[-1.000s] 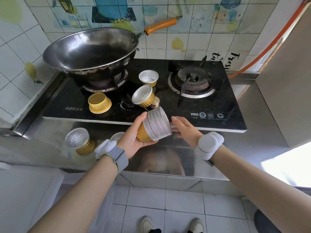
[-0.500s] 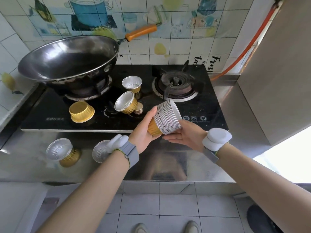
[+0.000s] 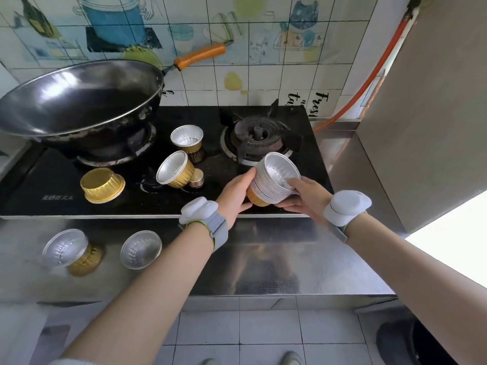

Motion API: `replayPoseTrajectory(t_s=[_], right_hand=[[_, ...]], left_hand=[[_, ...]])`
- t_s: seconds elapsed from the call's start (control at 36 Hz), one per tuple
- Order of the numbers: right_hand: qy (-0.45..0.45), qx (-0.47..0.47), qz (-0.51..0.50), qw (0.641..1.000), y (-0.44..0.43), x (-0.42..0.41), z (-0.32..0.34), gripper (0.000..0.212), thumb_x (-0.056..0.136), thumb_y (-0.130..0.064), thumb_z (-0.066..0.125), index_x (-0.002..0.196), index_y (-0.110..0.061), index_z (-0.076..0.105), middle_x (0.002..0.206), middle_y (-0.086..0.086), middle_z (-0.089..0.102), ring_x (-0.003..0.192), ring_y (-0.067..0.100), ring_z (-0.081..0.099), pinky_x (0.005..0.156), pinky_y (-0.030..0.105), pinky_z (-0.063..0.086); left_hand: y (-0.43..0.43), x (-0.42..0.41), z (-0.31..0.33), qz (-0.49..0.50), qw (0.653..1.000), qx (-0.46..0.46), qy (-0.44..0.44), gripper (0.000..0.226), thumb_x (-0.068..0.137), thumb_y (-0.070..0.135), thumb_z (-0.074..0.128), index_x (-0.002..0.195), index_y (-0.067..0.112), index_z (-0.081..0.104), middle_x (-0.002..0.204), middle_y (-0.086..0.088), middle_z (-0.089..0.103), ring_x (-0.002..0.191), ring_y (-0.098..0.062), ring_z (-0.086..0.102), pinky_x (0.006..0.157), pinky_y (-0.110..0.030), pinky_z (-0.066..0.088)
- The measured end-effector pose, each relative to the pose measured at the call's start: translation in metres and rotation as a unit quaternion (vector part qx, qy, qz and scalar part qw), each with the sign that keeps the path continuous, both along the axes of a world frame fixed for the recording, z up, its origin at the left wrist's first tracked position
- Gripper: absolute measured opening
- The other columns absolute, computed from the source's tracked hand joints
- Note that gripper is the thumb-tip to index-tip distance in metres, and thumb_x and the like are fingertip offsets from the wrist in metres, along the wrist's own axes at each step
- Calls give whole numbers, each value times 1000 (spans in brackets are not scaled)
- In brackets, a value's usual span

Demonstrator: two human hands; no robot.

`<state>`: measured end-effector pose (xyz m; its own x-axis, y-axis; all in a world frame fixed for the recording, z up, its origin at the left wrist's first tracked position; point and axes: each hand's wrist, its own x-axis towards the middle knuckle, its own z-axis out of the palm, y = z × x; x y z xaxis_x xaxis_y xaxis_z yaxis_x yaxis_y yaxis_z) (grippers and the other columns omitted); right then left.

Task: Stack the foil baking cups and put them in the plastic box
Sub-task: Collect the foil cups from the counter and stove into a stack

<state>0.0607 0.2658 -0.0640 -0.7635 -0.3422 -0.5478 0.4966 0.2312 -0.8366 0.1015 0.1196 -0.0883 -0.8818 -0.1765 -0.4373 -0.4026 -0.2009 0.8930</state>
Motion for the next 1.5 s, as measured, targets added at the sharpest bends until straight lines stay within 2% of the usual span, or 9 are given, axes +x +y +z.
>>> replayPoseTrajectory(t_s=[0.19, 0.28, 0.33, 0.44, 0.64, 0.81, 1.17, 1.36, 1.5], right_hand=[[42, 78, -5, 996, 9, -16, -2, 39, 96, -32, 37, 129, -11, 44, 116, 10, 56, 93, 26, 61, 96, 37, 47], [40, 81, -17, 996, 14, -22, -6, 39, 96, -35, 37, 127, -12, 46, 92, -1, 55, 78, 19, 60, 96, 37, 47], [39, 86, -25, 995, 17, -24, -9, 40, 96, -37, 36, 126, -12, 46, 84, -4, 53, 77, 17, 59, 95, 37, 48], [40, 94, -27, 994, 22, -27, -10, 43, 96, -39, 36, 128, -13, 45, 100, 0, 56, 91, 20, 58, 96, 39, 49], [59, 110, -31, 992, 28, -32, -7, 45, 97, -41, 31, 132, -16, 43, 134, 7, 52, 98, 21, 58, 92, 37, 48], [47, 96, -56, 993, 36, -37, -8, 47, 97, -41, 31, 134, -15, 41, 137, 8, 49, 98, 18, 54, 95, 40, 47], [44, 95, -83, 991, 47, -31, -7, 50, 96, -43, 32, 136, -14, 39, 135, 8, 52, 100, 19, 55, 89, 38, 48], [32, 98, -86, 991, 50, -24, -7, 51, 96, -43, 32, 135, -11, 39, 135, 8, 52, 101, 21, 54, 89, 38, 46], [26, 109, -82, 990, 49, -11, -5, 51, 97, -41, 33, 137, -10, 37, 137, 9, 51, 118, 28, 55, 89, 37, 46]], left_hand=[[21, -15, -1, -25, 999, -11, -23, 75, 86, 66, 35, 147, 25, 24, 155, -1, 28, 141, -20, 28, 113, -40, 25], [25, -19, -3, -45, 999, -7, -25, 73, 88, 61, 39, 147, 21, 26, 155, -1, 28, 142, -20, 28, 114, -38, 23], [27, -22, -5, -50, 998, 6, -24, 70, 88, 57, 44, 145, 18, 31, 154, -3, 31, 141, -20, 29, 114, -37, 24], [28, -26, -8, -46, 999, 10, -15, 65, 91, 49, 47, 144, 15, 33, 153, -5, 32, 141, -20, 29, 113, -35, 26], [29, -35, -11, -20, 999, 20, -20, 55, 93, 37, 50, 139, 9, 41, 148, -10, 40, 137, -22, 37, 108, -34, 35], [36, -42, -10, -22, 999, 27, -20, 49, 94, 33, 50, 137, 9, 44, 145, -12, 43, 135, -23, 40, 109, -37, 35], [46, -41, -6, -49, 998, 0, -40, 55, 93, 42, 48, 138, 12, 42, 144, -9, 44, 134, -22, 40, 106, -37, 34], [32, -30, -9, -51, 997, -18, -51, 56, 94, 39, 47, 140, 9, 38, 144, -12, 44, 133, -23, 42, 106, -41, 36], [19, -16, -8, -54, 997, -32, -55, 56, 94, 38, 47, 141, 8, 38, 143, -12, 46, 132, -24, 44, 105, -40, 37]])
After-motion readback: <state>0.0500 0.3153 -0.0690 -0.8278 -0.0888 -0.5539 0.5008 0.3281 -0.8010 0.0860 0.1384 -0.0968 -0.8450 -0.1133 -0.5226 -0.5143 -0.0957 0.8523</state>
